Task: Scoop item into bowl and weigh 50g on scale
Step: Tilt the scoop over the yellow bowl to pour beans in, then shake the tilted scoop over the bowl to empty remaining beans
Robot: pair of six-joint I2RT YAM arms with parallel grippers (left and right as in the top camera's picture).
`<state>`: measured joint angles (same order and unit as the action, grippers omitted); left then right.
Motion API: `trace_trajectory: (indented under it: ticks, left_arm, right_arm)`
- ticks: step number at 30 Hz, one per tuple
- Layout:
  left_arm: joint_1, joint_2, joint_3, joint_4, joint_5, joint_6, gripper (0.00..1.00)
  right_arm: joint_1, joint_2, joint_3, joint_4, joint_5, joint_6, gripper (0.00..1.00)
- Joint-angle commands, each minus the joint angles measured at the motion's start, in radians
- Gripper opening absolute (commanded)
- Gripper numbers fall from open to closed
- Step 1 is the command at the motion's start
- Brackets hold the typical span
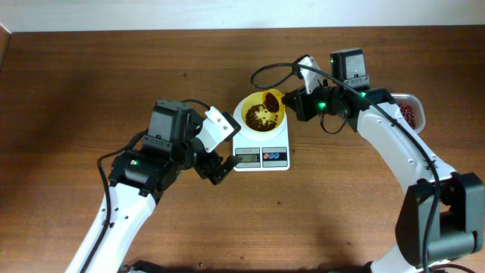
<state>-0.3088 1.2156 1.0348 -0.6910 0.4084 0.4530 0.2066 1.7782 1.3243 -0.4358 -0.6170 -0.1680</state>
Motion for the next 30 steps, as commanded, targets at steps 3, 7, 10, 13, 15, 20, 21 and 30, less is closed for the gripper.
trace_trajectory:
  ticks: [3, 7, 10, 13, 15, 20, 21, 30]
  left_arm:
    - [0.004, -0.01, -0.006, 0.002, 0.014, 0.013, 0.99]
    - [0.004, -0.01, -0.006, 0.002, 0.014, 0.013, 0.99]
    - [0.004, -0.01, -0.006, 0.002, 0.014, 0.013, 0.99]
    - [0.004, -0.01, -0.006, 0.002, 0.014, 0.013, 0.99]
    - [0.004, -0.01, -0.006, 0.002, 0.014, 0.013, 0.99]
    - [0.004, -0.01, -0.006, 0.002, 0.014, 0.013, 0.99]
    - [0.004, -0.01, -0.006, 0.002, 0.014, 0.013, 0.99]
    - [0.004, -0.01, -0.006, 0.002, 0.014, 0.013, 0.99]
  right_arm:
    - [0.01, -0.021, 0.014, 0.006, 0.001, -0.046, 0.04]
    - [0.01, -0.021, 0.014, 0.006, 0.001, -0.045, 0.04]
    - [0.009, -0.021, 0.014, 0.006, 0.001, -0.045, 0.04]
    - [0.009, -0.021, 0.015, 0.005, 0.001, -0.045, 0.04]
    - [0.009, -0.021, 0.014, 0.005, 0.001, -0.045, 0.04]
    - [0.009, -0.021, 0.015, 0.003, 0.001, -0.09, 0.04]
    - [0.01, -0.021, 0.015, -0.001, 0.002, -0.09, 0.04]
    - [0.009, -0.019, 0.009, -0.024, 0.002, -0.119, 0.04]
